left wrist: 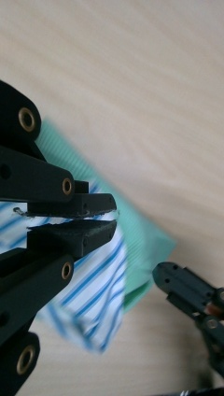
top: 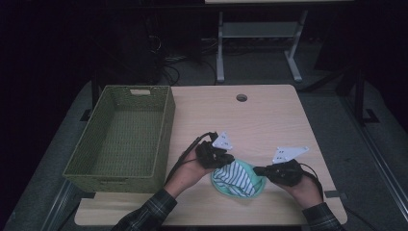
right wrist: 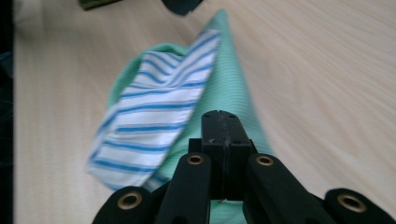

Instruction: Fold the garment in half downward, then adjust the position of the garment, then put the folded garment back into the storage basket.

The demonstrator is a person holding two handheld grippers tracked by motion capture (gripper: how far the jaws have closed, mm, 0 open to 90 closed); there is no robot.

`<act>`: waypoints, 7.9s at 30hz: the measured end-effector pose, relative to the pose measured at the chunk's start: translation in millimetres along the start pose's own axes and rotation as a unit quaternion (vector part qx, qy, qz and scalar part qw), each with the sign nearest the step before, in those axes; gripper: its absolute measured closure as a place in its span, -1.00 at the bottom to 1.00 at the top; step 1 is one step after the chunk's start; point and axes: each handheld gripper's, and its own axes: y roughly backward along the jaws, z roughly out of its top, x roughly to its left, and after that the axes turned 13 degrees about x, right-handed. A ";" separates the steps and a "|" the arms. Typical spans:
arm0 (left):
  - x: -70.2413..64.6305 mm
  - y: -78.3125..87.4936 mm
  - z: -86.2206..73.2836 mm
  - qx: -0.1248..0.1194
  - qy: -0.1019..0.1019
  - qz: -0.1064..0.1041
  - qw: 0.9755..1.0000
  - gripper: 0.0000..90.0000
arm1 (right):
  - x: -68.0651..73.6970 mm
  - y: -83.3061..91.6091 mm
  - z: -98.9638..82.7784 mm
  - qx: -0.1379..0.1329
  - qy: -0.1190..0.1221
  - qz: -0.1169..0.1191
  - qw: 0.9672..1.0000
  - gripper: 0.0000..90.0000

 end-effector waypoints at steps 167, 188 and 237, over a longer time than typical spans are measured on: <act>32.1 -65.9 -13.6 0.140 -0.030 -0.049 0.988 -0.59 | -41.4 -14.8 -50.4 0.029 -0.110 -0.113 0.987 -0.69; 24.5 -56.5 -7.5 0.158 -0.028 -0.082 0.984 0.68 | -41.8 -14.7 -50.2 0.028 -0.116 -0.117 0.986 -0.69; 48.6 91.8 16.0 0.071 0.022 -0.057 0.996 0.68 | -41.9 -14.9 -50.2 0.027 -0.118 -0.118 0.986 -0.69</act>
